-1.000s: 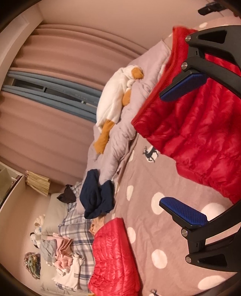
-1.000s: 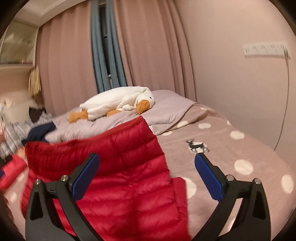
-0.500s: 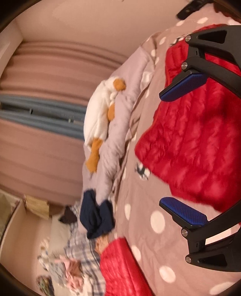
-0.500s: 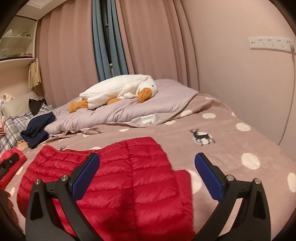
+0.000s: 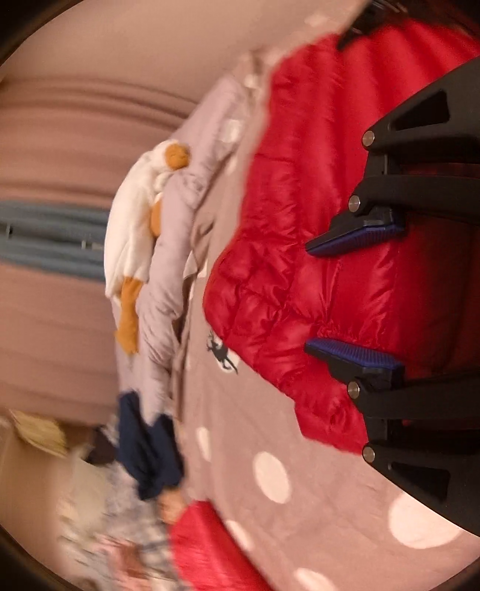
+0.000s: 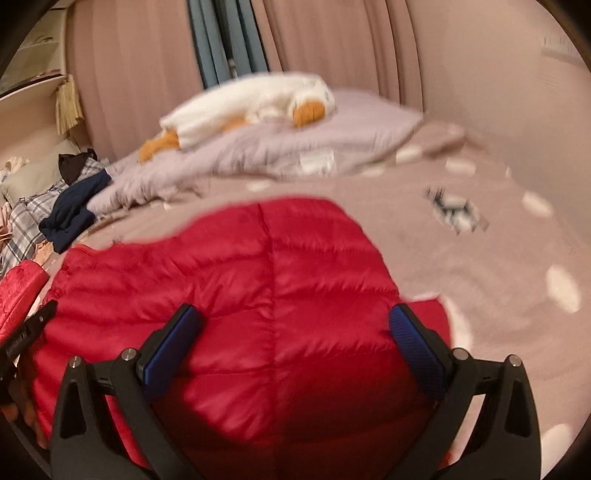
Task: Fold large clothes
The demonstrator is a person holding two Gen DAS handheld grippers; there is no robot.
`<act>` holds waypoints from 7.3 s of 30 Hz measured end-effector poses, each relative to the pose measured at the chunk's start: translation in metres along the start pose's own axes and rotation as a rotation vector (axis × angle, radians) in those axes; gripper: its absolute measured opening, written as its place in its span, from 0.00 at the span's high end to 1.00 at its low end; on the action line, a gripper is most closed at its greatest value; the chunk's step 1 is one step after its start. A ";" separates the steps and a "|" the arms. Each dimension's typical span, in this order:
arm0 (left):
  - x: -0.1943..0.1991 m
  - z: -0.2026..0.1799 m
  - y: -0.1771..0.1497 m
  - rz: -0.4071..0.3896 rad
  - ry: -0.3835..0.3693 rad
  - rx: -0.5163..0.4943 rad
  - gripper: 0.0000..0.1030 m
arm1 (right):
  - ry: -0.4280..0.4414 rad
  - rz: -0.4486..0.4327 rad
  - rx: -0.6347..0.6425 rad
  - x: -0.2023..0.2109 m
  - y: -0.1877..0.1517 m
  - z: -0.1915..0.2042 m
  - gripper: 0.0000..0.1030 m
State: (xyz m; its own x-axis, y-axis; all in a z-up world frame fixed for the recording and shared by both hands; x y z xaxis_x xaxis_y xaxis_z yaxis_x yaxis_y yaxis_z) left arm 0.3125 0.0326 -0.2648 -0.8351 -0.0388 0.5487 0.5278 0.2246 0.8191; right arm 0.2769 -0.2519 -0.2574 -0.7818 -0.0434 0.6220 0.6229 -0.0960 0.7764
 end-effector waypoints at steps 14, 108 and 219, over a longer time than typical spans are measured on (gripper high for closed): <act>0.002 0.004 0.004 0.030 0.041 -0.006 0.52 | -0.072 0.020 0.005 0.002 -0.005 0.003 0.00; -0.012 0.046 -0.062 0.324 -0.477 0.798 0.58 | 0.346 0.087 -0.568 0.028 -0.087 -0.007 0.64; 0.169 -0.092 -0.033 0.094 -0.384 0.031 0.04 | -0.272 -0.246 -0.066 0.221 0.009 -0.002 0.06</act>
State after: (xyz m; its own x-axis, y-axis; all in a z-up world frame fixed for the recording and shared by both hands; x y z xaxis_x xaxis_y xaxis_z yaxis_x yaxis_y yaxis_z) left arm 0.1680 -0.0712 -0.1834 -0.7836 0.3491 0.5139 0.6047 0.2389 0.7598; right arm 0.1092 -0.2644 -0.1131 -0.8669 0.2544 0.4288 0.4072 -0.1348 0.9033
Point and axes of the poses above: each gripper's, at about its wrist camera, not at the fingertips, and x roughly against the way its jaws point, z to its left, y to its top, the point moved 6 cm from there along -x, roughly the way its jaws point, and after that the axes turned 4 degrees about x, right-handed, at the moved point
